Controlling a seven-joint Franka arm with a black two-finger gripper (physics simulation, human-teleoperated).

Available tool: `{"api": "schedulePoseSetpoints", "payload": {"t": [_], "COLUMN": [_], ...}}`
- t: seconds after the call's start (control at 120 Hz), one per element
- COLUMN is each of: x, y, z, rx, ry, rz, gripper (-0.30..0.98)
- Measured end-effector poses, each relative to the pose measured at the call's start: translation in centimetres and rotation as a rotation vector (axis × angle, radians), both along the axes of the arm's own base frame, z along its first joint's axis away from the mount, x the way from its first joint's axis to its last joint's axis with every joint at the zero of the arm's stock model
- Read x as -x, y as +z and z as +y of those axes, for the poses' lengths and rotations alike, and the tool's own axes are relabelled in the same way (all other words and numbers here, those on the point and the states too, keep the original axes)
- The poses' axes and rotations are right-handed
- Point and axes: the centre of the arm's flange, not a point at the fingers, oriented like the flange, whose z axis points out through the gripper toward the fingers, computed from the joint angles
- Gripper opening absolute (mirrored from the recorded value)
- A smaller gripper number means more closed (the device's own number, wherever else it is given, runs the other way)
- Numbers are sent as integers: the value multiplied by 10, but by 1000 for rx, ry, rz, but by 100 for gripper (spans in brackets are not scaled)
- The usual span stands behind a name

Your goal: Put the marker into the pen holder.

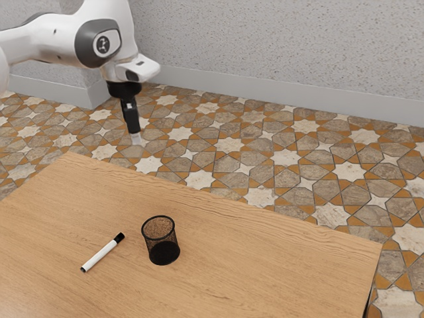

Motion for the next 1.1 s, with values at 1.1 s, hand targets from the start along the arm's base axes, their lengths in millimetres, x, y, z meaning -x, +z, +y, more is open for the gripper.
{"api": "schedulePoseSetpoints", "payload": {"t": [1.1], "x": [76], "y": [-188], "z": [22], "rx": [-66], "ry": [532], "rz": [32], "gripper": [49]}}
